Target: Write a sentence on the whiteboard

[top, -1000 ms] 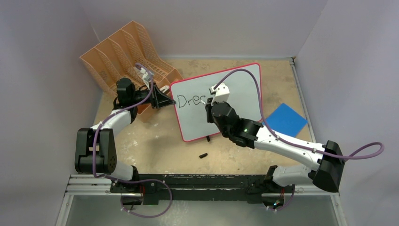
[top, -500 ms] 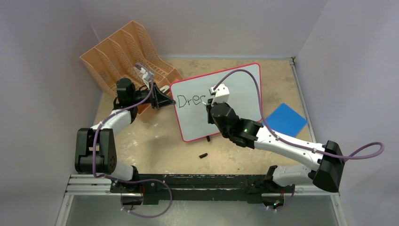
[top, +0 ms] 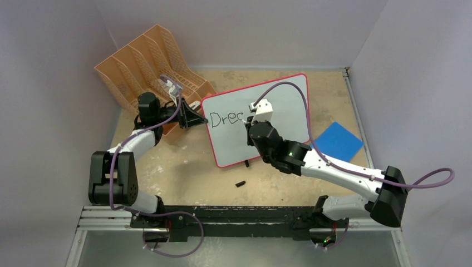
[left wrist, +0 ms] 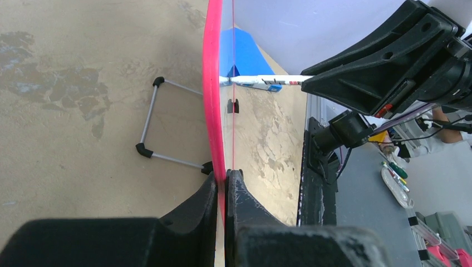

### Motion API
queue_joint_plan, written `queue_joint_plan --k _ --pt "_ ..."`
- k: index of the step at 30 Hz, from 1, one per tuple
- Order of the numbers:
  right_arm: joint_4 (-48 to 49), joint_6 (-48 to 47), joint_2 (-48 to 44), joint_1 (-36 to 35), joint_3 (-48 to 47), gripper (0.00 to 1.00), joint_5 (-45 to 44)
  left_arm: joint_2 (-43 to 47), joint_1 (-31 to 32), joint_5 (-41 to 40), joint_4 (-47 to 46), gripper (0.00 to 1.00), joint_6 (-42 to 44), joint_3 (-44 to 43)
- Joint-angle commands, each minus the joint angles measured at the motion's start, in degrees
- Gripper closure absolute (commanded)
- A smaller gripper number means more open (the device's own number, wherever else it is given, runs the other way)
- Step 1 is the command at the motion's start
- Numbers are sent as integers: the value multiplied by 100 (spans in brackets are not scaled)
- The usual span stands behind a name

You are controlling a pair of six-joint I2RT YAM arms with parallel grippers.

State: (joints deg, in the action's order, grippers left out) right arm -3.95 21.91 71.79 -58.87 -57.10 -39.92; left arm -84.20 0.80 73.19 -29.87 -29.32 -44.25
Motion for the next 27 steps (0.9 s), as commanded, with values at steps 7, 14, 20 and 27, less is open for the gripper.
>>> queue_joint_plan --k 7,14,20,27 --pt "196 -16 -182 53 -117 100 -449 141 61 284 -116 100 210 -119" --pt "368 -138 -222 51 -113 100 -429 145 65 284 -105 100 214 -118" --pt "564 -196 -209 51 -151 100 -436 142 68 277 -100 100 216 -119" --pt "650 -251 -260 51 -142 100 -413 150 70 269 -85 100 225 -120"
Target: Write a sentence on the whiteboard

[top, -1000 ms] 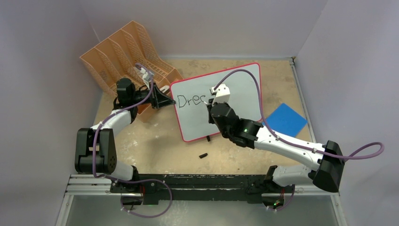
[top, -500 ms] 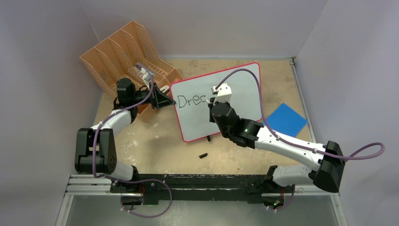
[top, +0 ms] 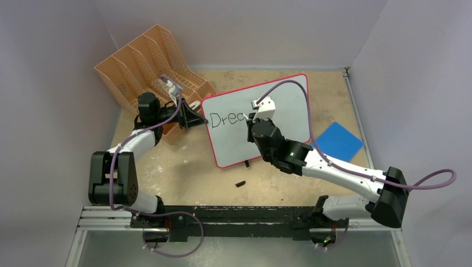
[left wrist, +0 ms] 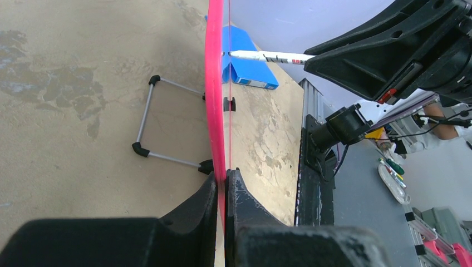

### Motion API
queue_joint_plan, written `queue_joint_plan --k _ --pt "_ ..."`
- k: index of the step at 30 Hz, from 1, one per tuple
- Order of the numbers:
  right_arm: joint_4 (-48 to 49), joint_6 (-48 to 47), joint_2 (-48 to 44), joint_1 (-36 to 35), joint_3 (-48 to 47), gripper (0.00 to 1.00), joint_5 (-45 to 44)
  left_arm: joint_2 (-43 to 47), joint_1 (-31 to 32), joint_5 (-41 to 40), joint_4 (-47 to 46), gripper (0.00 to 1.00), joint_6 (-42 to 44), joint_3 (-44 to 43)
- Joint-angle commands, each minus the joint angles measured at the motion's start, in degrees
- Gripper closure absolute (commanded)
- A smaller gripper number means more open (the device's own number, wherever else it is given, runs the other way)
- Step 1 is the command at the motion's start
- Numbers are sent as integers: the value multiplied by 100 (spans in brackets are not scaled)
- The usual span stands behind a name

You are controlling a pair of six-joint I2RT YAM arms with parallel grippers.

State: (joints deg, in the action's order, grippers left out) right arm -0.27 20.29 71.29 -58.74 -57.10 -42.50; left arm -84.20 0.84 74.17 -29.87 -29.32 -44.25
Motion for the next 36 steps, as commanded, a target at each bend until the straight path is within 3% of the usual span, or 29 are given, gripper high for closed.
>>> queue_joint_plan --k 1,36 --pt "282 -86 -211 40 -137 100 -173 148 64 168 -89 100 225 -121" --pt "145 2 -1 82 -73 100 75 141 62 177 -78 100 225 -128"
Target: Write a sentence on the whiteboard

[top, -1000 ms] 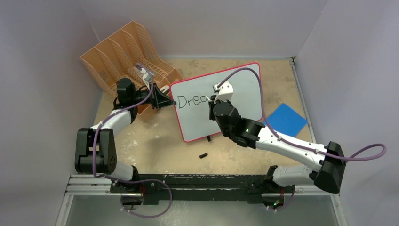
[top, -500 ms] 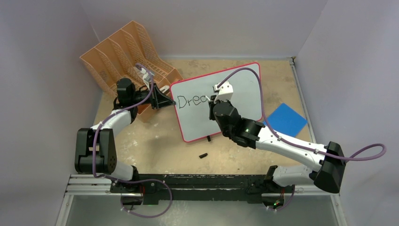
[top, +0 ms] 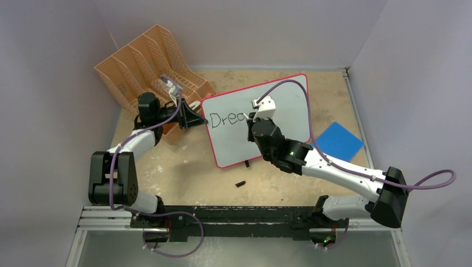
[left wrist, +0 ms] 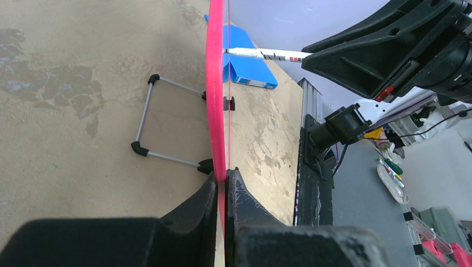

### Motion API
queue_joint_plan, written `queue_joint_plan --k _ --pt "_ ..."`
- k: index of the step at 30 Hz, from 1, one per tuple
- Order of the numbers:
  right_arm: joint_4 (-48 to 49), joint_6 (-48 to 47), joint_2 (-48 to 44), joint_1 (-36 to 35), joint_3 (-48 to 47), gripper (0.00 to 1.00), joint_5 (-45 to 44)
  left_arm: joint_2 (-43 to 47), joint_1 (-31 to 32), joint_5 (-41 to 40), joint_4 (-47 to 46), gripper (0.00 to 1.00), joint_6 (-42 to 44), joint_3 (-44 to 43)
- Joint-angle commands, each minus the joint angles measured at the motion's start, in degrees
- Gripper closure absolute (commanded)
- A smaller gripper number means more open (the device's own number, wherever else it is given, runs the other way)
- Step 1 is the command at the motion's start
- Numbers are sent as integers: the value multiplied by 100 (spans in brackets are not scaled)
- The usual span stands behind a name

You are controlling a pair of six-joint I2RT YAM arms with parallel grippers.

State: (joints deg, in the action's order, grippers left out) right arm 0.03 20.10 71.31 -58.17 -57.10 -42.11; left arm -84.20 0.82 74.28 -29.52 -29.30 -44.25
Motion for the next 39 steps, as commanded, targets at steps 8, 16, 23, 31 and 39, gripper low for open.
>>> queue_joint_plan --k 8,16,23,31,39 --pt "83 38 1 34 -51 100 47 141 65 166 -114 100 227 -126" --pt "6 119 -3 34 -39 100 66 141 64 166 -113 100 223 -125" --pt "-271 200 -38 34 12 100 111 141 62 166 -109 100 223 -127" --pt "-460 294 -81 43 84 100 17 141 64 166 -111 100 227 -127" --pt "-573 353 -91 68 146 100 -34 150 67 167 -105 100 232 -127"
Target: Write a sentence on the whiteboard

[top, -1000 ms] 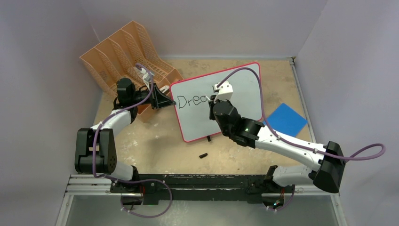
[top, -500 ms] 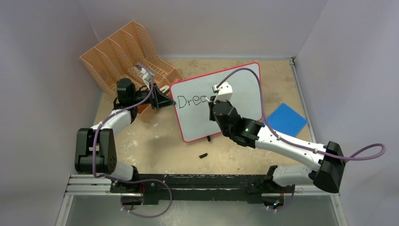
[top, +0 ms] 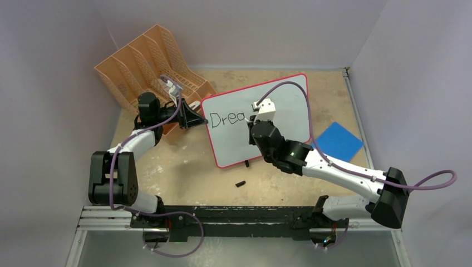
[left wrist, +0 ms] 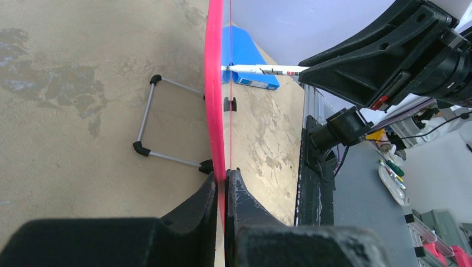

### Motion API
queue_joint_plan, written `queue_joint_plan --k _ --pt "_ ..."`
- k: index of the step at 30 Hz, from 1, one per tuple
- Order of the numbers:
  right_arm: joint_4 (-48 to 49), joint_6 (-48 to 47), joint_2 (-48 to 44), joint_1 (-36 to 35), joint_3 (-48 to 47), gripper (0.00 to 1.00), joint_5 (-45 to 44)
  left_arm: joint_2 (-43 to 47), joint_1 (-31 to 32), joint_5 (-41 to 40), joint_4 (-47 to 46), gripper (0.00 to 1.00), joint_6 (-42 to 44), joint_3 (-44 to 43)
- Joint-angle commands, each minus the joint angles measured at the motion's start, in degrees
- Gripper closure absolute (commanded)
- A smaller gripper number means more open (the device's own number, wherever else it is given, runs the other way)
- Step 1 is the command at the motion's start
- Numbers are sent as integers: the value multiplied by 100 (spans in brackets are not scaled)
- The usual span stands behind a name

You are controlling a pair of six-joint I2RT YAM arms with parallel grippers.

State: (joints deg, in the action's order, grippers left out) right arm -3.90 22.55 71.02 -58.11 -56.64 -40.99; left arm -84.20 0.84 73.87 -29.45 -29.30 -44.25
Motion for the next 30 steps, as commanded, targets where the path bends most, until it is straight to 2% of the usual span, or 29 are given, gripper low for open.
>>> queue_joint_plan --k 1,22,30 --pt "-178 104 -62 62 101 100 -158 143 69 211 -110 100 232 -127" --pt "-190 137 -209 142 74 100 -422 141 66 198 -112 100 240 -121" --pt "255 -123 -594 142 162 100 -46 141 68 190 -107 100 240 -121"
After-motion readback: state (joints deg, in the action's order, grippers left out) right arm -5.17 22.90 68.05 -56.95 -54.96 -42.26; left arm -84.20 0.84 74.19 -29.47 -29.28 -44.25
